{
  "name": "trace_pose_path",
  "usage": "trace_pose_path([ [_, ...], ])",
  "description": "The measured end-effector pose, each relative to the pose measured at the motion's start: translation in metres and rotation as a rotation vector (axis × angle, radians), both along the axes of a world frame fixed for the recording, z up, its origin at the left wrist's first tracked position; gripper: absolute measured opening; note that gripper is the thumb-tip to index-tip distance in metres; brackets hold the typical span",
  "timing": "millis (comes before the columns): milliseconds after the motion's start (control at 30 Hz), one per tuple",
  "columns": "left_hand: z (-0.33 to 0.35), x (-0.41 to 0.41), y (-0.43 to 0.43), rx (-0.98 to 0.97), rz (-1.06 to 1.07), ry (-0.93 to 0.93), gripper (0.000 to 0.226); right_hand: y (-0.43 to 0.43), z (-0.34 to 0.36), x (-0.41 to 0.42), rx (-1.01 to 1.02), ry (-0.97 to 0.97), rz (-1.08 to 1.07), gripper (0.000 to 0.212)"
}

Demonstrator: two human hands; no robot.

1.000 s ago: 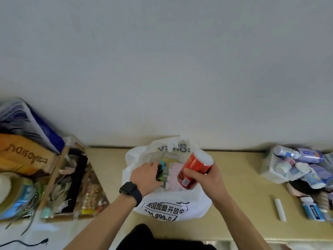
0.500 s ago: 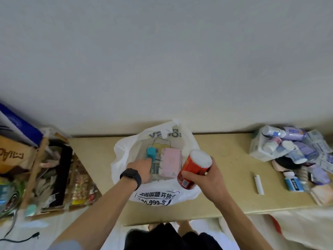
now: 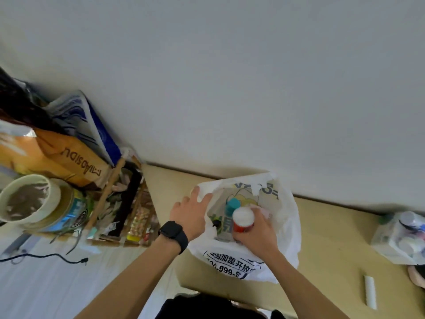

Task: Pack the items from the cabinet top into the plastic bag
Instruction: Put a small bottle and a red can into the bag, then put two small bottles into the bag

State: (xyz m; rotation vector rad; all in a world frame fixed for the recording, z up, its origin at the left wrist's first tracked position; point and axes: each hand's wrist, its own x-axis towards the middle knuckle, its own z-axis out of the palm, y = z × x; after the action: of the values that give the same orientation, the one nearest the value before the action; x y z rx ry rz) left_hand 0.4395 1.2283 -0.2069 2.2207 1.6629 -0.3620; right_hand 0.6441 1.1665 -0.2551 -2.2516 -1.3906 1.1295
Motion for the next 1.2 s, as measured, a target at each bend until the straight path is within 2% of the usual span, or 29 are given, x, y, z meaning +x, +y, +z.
trace_pose_path([
  [200,-0.01,-0.008,-0.009,-0.041,0.011,-0.124,0.074,-0.019,-0.036,-0.021,-0.128,-0.021,0.12,0.079],
  [400,-0.014,-0.007,-0.01,-0.033,-0.058,-0.094,0.072,-0.027,-0.041,-0.031,-0.138,-0.145,0.381,0.068],
  [533,-0.011,0.0,-0.011,0.044,-0.112,-0.075,0.07,-0.029,-0.032,-0.023,-0.184,-0.153,0.365,0.077],
  [600,-0.006,0.01,-0.01,0.129,-0.148,-0.098,0.068,-0.031,-0.012,-0.011,-0.177,-0.103,0.293,0.073],
  [700,0.0,0.04,-0.008,0.198,-0.241,-0.144,0.063,-0.048,0.027,0.02,-0.025,-0.022,0.111,0.065],
  [833,0.008,0.116,-0.014,0.143,-0.387,-0.208,0.064,-0.09,0.072,0.075,0.217,-0.029,-0.223,0.047],
  [933,0.011,0.185,-0.032,0.093,-0.529,-0.234,0.065,-0.127,0.084,0.122,0.333,-0.109,-0.472,0.037],
  [1033,0.011,0.248,-0.058,0.029,-0.653,-0.25,0.064,-0.164,0.082,0.17,0.351,-0.167,-0.627,0.028],
  [1200,-0.003,0.337,-0.097,-0.065,-0.748,-0.223,0.063,-0.222,0.056,0.242,0.228,-0.263,-0.686,0.03],
])
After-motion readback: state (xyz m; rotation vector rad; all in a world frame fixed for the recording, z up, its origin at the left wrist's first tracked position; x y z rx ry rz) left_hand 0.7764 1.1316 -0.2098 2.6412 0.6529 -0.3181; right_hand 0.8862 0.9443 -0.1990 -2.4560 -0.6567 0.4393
